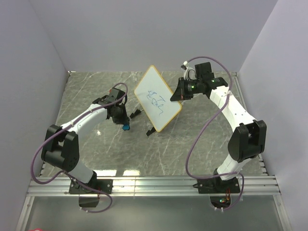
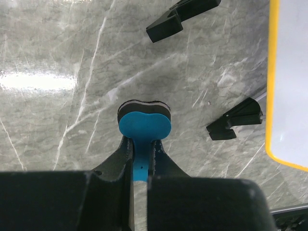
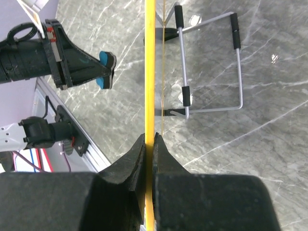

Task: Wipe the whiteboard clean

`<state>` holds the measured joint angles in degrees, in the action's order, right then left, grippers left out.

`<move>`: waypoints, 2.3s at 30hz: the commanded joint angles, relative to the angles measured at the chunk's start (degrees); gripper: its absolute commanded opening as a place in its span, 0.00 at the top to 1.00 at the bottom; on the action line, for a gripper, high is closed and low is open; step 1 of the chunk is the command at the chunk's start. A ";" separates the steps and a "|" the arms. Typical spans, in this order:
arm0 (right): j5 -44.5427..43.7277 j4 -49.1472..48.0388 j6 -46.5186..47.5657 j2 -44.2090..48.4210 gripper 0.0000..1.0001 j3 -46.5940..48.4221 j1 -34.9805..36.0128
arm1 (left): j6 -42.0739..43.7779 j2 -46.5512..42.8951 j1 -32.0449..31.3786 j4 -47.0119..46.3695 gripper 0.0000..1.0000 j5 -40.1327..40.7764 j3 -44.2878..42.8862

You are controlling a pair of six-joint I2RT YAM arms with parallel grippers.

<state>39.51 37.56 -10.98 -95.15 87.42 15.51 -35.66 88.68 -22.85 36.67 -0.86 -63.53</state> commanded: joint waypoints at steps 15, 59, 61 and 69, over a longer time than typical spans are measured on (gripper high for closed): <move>6.19 -4.95 0.70 1.37 1.00 -2.59 2.07 | 2.09 1.49 -0.26 -0.98 1.00 -1.07 -3.27; 3.91 -5.13 -3.26 -6.97 1.00 -7.70 6.02 | 4.81 15.64 -4.13 -15.83 1.00 -9.77 -17.33; 3.82 -4.69 -3.26 -6.80 1.00 -7.09 5.85 | 4.90 15.99 -4.04 -16.62 1.00 -9.07 -17.07; 3.65 -4.07 -3.17 -6.10 1.00 -7.17 5.85 | 5.51 19.15 0.70 -17.24 1.00 -9.42 -18.30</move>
<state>41.47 29.26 -15.81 -101.14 79.48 19.64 -31.05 105.25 -24.38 25.19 -9.74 -79.96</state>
